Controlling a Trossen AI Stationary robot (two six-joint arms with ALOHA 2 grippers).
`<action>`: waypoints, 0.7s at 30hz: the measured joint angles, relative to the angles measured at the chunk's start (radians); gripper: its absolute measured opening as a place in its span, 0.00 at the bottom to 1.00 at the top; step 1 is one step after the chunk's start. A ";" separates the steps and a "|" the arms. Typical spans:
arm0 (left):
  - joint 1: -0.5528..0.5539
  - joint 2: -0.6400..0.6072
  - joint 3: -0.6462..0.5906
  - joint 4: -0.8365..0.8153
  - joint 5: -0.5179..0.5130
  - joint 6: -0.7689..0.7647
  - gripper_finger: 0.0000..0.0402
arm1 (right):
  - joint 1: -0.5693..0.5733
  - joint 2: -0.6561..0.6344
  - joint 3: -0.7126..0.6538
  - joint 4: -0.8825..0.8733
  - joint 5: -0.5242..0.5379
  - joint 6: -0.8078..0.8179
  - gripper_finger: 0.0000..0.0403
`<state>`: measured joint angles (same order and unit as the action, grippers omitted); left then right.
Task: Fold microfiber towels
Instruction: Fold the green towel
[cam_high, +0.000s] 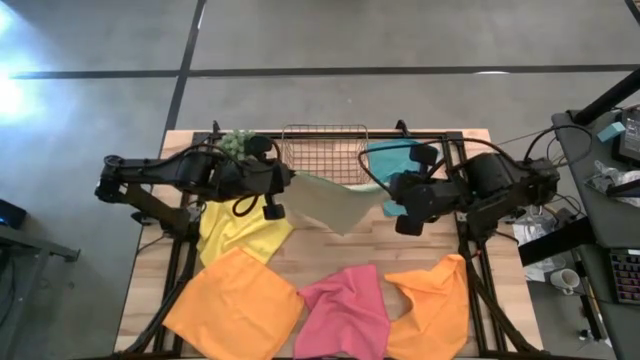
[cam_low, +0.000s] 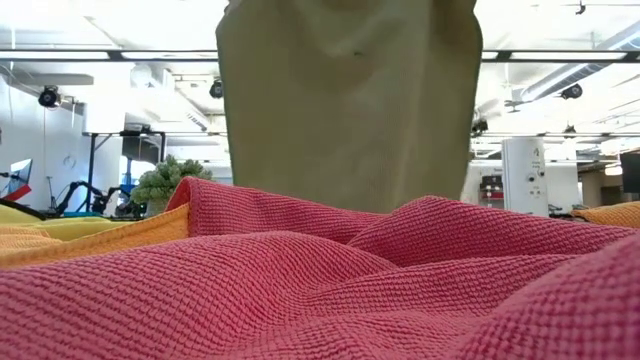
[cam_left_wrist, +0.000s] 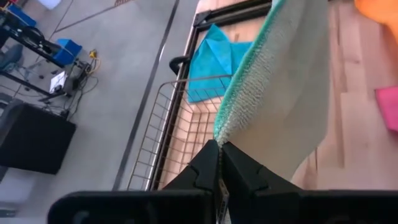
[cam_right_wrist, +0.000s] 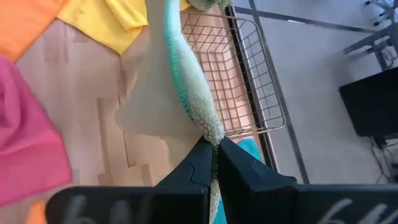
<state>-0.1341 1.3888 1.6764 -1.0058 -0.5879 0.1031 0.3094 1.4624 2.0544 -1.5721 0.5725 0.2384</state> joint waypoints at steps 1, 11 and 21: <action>0.000 0.000 0.000 -0.016 -0.006 0.012 0.00 | 0.000 -0.002 0.000 0.001 -0.015 0.004 0.02; 0.000 -0.006 0.068 -0.085 -0.036 0.087 0.00 | -0.001 -0.024 -0.001 0.009 -0.175 0.059 0.02; 0.034 0.005 0.072 -0.042 -0.055 0.201 0.00 | -0.109 -0.025 -0.002 -0.005 -0.031 -0.177 0.02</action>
<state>-0.1005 1.3933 1.7488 -1.0473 -0.6431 0.3042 0.2004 1.4376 2.0525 -1.5770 0.5417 0.0611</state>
